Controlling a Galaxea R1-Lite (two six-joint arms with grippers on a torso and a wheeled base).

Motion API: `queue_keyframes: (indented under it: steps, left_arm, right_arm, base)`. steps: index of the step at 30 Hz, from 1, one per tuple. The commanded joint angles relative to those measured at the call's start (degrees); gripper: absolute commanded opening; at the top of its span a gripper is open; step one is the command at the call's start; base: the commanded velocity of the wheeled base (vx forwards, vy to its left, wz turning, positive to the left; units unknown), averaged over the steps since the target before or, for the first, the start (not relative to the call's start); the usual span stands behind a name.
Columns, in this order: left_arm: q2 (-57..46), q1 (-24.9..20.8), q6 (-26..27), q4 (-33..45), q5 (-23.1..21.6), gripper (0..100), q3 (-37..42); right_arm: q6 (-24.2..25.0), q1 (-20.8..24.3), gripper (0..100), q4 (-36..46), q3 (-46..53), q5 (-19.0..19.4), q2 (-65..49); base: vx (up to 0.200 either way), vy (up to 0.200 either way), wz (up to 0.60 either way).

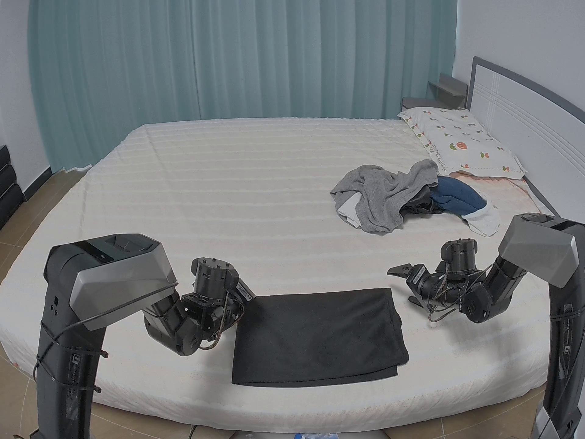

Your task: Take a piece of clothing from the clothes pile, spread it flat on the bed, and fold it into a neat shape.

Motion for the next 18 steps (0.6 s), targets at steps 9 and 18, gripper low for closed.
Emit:
queue_keyframes:
  steps: [9, 18]
  left_arm:
    - [-1.75, 1.33, -0.18, 0.04, -0.16, 100, 1.58]
    - [-6.58, 1.5, 4.92, -9.63, -15.37, 100, 15.29]
  right_arm:
    - [0.16, -2.06, 100, -0.09, 1.48, 1.44, -0.18]
    - [0.33, -2.85, 100, -3.6, 4.38, 3.73, -0.88]
  base:
    - [0.0, 0.0, 0.0]
    - [0.0, 0.0, 0.0]
